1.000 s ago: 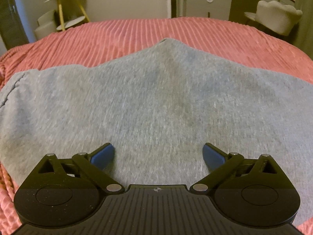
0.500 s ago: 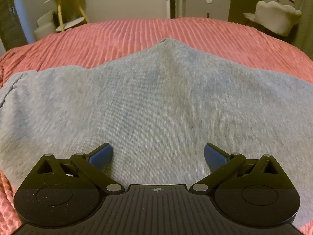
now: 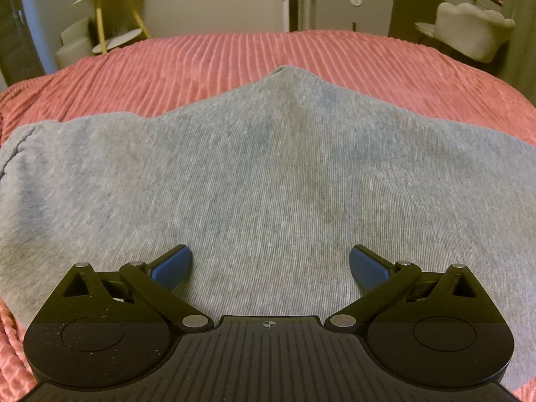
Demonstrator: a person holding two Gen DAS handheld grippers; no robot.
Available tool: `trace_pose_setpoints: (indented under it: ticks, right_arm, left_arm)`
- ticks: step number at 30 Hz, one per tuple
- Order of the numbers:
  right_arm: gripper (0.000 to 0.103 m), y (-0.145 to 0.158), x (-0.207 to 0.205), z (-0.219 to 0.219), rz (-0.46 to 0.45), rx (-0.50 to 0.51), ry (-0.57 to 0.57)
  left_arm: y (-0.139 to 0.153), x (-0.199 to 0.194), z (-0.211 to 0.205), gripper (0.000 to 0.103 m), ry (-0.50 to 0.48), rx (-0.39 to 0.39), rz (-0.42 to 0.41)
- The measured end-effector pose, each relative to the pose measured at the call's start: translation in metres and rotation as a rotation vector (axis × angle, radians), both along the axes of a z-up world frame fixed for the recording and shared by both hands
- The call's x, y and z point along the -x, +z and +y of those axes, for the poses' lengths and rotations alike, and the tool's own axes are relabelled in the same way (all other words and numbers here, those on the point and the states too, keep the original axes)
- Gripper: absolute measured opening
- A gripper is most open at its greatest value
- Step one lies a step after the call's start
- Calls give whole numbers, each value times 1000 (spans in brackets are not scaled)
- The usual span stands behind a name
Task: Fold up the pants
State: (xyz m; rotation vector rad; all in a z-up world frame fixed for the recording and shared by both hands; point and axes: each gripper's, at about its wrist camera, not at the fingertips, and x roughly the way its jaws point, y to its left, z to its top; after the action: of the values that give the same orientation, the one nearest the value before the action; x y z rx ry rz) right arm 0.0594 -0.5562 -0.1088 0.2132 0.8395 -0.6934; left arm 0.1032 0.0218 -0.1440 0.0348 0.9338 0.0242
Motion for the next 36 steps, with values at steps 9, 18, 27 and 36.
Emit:
trace_pose_setpoints:
  ticks: [9, 18, 27, 36]
  right_arm:
    - [98, 9, 74, 48, -180, -21, 68]
    - [98, 8, 148, -4, -195, -150, -189]
    - [98, -27, 243, -1, -645, -662, -231]
    - [98, -51, 264, -16, -784, -775, -324]
  left_arm:
    - [-1, -1, -1, 103, -1, -3, -3]
    - [1, 2, -1, 103, 13, -4, 2]
    - [4, 5, -4, 103, 19, -22, 11]
    - [15, 25, -7, 103, 17, -15, 36]
